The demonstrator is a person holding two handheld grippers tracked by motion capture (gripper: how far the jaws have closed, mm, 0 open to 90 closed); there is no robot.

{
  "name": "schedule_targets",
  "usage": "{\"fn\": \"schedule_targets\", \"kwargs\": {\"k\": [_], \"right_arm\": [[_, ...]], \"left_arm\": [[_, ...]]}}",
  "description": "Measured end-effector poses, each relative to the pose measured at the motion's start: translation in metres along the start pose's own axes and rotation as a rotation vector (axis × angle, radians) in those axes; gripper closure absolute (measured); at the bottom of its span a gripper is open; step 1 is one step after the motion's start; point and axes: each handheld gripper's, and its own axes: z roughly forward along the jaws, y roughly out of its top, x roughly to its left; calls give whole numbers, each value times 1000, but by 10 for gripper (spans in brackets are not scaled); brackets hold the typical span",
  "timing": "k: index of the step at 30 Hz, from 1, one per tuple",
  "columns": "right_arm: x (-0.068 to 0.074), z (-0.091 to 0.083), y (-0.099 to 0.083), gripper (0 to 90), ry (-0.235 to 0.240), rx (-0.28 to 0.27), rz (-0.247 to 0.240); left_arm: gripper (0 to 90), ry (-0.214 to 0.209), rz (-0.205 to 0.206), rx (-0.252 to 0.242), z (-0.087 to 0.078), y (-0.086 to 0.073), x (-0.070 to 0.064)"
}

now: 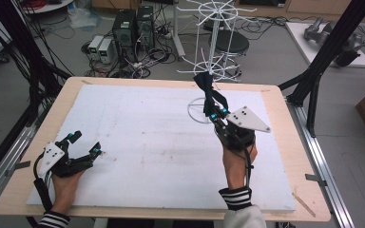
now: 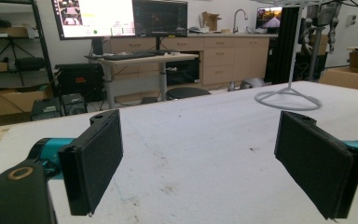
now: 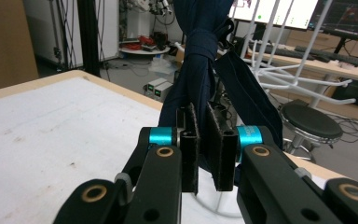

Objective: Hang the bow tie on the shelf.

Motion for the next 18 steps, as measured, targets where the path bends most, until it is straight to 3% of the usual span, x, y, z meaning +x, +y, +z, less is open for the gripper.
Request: {"fn": "schedule_targets", "kwargs": {"k": [5, 18], "right_arm": [[-6, 1, 4, 841, -35, -6, -5], [-15, 14, 7, 840, -70, -7, 3]], "left_arm": [[156, 0, 0, 0, 0, 0, 0], [157, -1, 1, -1, 0, 0, 0]]}}
